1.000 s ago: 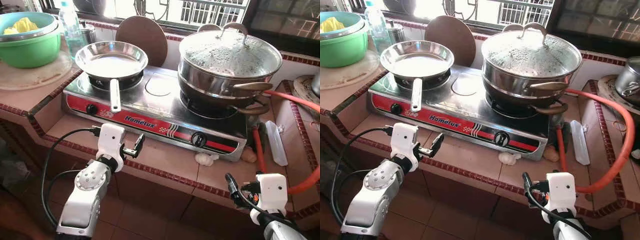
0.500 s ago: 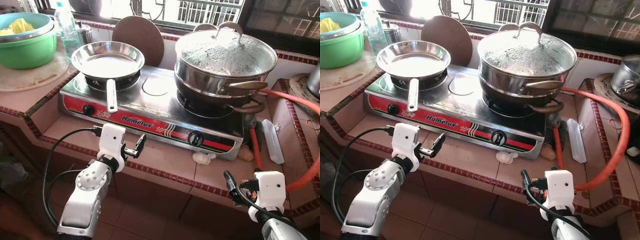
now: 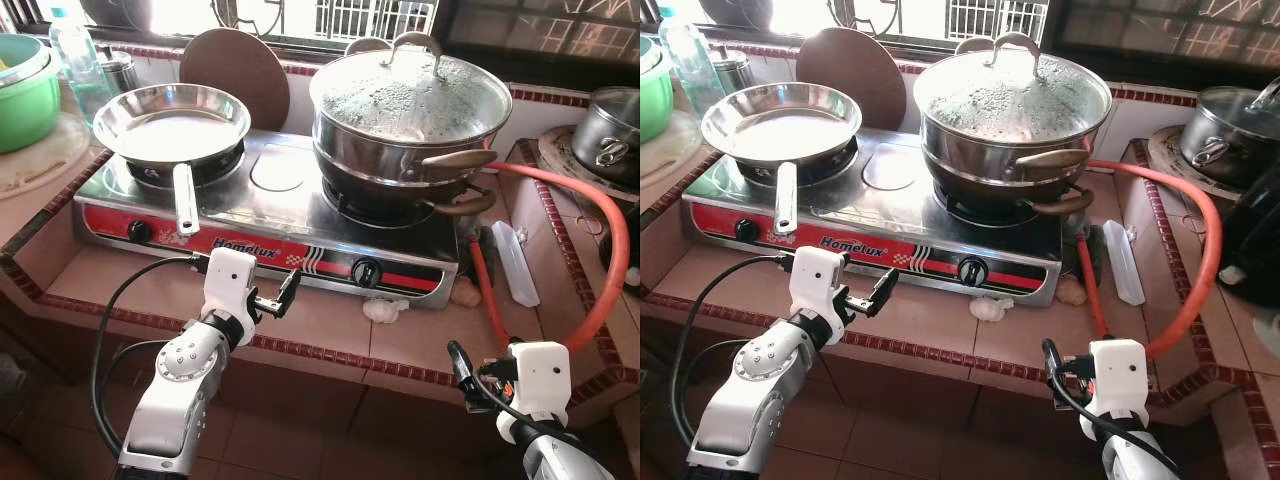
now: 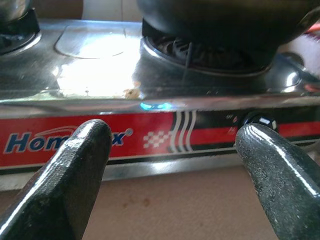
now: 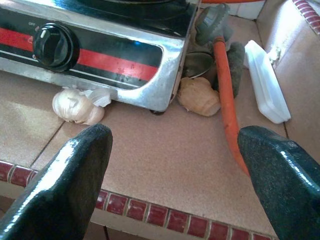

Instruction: Kitchen organization

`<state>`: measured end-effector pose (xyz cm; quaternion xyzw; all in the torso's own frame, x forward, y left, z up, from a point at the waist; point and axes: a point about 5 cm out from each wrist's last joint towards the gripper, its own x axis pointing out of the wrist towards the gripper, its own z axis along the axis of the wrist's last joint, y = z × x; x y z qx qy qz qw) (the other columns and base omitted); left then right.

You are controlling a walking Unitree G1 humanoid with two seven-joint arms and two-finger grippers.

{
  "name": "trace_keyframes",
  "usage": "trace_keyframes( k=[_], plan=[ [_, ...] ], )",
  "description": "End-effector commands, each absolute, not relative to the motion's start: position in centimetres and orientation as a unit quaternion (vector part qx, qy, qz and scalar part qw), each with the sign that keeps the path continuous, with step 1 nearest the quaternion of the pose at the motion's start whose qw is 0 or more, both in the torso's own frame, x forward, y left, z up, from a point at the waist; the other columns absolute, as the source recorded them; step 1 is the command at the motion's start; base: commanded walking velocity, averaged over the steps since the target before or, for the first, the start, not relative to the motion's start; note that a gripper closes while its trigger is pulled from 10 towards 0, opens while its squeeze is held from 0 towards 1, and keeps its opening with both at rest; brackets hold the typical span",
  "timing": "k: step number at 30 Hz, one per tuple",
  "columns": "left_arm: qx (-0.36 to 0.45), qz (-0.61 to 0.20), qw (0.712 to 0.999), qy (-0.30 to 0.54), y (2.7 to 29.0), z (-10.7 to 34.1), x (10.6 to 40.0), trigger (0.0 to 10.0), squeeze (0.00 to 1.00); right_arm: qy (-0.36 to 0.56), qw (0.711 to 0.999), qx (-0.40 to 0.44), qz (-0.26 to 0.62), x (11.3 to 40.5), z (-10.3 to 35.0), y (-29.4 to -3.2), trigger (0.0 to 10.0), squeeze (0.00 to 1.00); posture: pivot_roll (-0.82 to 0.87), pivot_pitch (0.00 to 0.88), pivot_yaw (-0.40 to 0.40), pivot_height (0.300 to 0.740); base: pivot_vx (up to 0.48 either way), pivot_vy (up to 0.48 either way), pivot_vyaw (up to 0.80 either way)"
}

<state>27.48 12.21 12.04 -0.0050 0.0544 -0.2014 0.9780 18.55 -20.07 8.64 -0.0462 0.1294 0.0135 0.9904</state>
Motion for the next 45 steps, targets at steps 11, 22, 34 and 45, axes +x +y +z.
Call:
trace_keyframes(
  k=[11,22,34,45],
  plan=[
    [-0.001,-0.211,0.977,0.038,12.1,12.5,27.3,10.0,0.00,0.128,0.991,-0.045,0.014,18.6,8.9,-20.1,10.0,0.00,0.07,0.000,-0.029,0.740,0.000,0.000,-0.76],
    [0.001,-0.216,0.976,0.040,12.0,12.4,27.4,10.0,0.00,0.127,0.991,-0.046,0.014,18.6,8.9,-20.1,10.0,0.00,0.06,0.000,-0.029,0.740,0.000,0.000,-0.76],
    [0.006,-0.233,0.972,0.036,11.8,12.5,27.5,10.0,0.00,0.123,0.991,-0.045,0.014,18.8,9.0,-20.0,10.0,0.00,0.06,0.000,-0.025,0.740,0.000,0.000,-0.76],
    [0.020,-0.211,0.974,0.085,14.0,9.8,25.6,10.0,0.00,0.114,0.992,-0.051,0.018,18.6,9.3,-20.0,10.0,0.00,0.07,0.000,-0.028,0.740,0.000,0.000,-0.14]
  ],
)
